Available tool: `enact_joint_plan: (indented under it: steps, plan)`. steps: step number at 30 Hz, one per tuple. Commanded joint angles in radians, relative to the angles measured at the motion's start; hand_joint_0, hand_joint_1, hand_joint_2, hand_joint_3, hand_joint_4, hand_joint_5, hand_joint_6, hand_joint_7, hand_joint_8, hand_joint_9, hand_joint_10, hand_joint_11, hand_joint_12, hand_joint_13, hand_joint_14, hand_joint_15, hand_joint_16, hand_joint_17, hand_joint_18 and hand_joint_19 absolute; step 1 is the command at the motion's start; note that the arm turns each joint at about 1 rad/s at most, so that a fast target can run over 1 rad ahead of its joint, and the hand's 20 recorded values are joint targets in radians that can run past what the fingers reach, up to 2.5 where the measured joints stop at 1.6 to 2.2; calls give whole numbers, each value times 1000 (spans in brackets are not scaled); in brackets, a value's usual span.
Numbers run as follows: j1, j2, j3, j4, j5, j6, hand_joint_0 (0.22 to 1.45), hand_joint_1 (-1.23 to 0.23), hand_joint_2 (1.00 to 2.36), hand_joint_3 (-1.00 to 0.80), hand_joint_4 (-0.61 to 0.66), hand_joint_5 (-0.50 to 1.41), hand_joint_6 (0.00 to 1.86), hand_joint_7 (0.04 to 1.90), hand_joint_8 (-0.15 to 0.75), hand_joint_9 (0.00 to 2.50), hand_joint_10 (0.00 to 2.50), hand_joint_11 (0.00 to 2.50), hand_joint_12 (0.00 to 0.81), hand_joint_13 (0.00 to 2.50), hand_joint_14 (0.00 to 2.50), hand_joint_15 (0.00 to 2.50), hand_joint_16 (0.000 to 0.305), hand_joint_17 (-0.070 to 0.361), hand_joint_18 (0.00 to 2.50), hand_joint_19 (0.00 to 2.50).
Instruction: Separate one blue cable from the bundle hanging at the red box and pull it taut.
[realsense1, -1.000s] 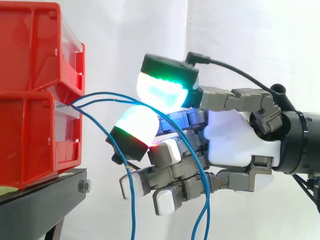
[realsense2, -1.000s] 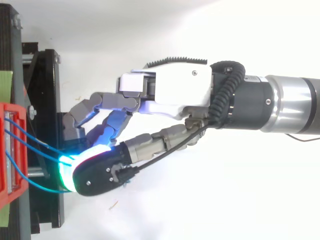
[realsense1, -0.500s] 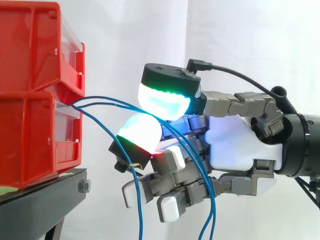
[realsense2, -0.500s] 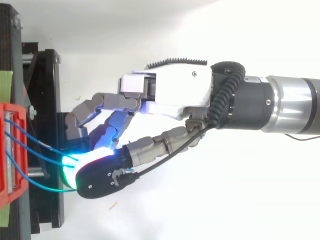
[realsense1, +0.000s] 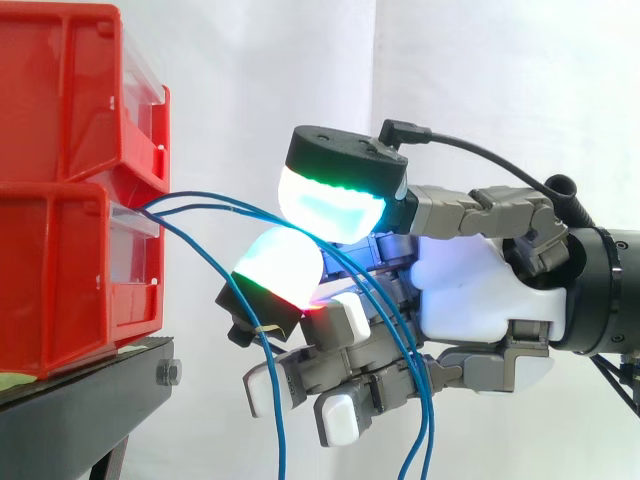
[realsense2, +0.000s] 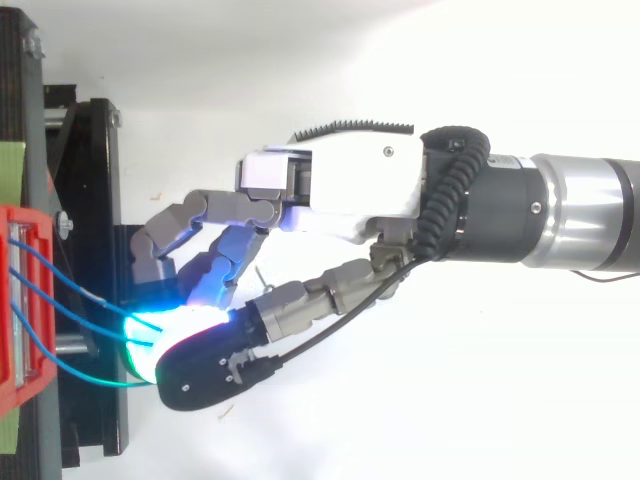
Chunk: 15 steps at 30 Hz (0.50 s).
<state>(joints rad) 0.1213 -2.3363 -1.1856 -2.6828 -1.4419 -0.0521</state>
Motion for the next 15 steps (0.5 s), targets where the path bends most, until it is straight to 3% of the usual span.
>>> enact_joint_plan:
  steps: [1, 7, 15]
  plan:
    - [0, -2, 0, 0, 0, 0, 783, -889, 1021, -262, 134, -206, 837, 1114, 361, 979, 23, 917, 398, 717, 17, 462, 46, 104, 824, 578]
    - [0, 0, 0, 4, 0, 0, 815, -912, 1014, -350, 146, -205, 837, 1119, 361, 977, 24, 928, 396, 720, 16, 463, 46, 103, 820, 575]
    - [0, 0, 0, 1, 0, 0, 826, -917, 1016, -331, 118, -205, 836, 1155, 362, 979, 24, 918, 393, 716, 16, 466, 46, 102, 811, 590]
